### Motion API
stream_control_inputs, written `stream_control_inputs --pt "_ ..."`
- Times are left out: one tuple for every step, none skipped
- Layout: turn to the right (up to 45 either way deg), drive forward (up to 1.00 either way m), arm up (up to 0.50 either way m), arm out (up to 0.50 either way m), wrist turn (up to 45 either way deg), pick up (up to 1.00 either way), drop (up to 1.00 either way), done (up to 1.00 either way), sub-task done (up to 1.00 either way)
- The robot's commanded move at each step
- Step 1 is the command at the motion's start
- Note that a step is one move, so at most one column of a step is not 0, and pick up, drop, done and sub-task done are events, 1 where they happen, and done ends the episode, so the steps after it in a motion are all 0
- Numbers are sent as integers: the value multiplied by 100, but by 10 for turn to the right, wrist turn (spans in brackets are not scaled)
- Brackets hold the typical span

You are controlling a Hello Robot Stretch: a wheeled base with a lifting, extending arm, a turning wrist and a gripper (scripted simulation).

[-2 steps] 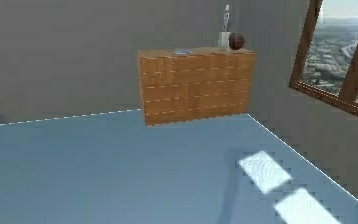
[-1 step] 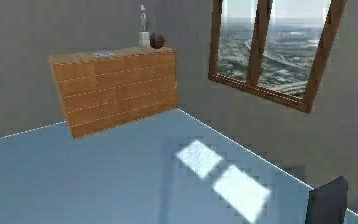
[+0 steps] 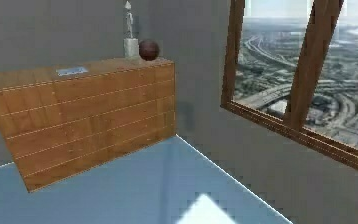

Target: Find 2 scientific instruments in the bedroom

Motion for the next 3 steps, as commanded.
stream_control_inputs --pt "450 0 0 0 0 0 0 0 0" --pt "90 0 0 0 0 0 0 0 0" --pt "0 90 0 0 0 0 0 0 0"
